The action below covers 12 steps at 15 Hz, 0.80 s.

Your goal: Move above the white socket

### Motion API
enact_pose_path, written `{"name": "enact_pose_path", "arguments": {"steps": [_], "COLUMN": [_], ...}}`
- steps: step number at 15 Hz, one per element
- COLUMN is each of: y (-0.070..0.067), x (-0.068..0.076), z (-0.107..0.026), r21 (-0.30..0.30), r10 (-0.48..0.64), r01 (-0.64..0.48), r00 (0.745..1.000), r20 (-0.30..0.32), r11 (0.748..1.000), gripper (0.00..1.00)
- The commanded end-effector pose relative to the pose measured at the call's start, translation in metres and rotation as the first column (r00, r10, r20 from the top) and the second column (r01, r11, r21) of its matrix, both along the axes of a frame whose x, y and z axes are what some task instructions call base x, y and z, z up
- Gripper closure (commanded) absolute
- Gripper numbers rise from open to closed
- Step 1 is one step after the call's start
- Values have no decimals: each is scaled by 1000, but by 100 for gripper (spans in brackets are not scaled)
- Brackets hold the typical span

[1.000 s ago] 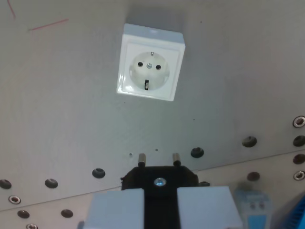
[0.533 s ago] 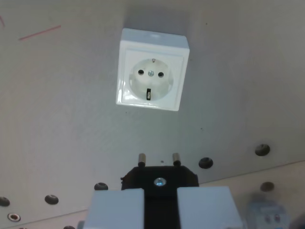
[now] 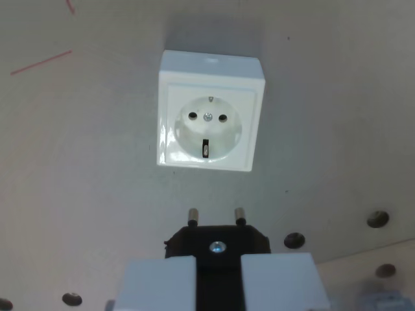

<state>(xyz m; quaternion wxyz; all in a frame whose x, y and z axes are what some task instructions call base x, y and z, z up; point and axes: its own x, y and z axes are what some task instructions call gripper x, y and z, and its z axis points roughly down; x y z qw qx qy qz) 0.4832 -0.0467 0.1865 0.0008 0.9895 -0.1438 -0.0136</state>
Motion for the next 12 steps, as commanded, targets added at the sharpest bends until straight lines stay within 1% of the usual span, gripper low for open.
{"name": "enact_pose_path", "arguments": {"steps": [1,6,12], "y": [4,5,5], "x": [-4,-5,-6], "z": [-15,-33,-50], "r21": [-1,4,8], "r10": [-83,-98,-113], "r01": [84,98,113], "r00": [991,990,988], "r20": [103,104,104], "r11": [997,995,994], "gripper": [100,100,100]}}
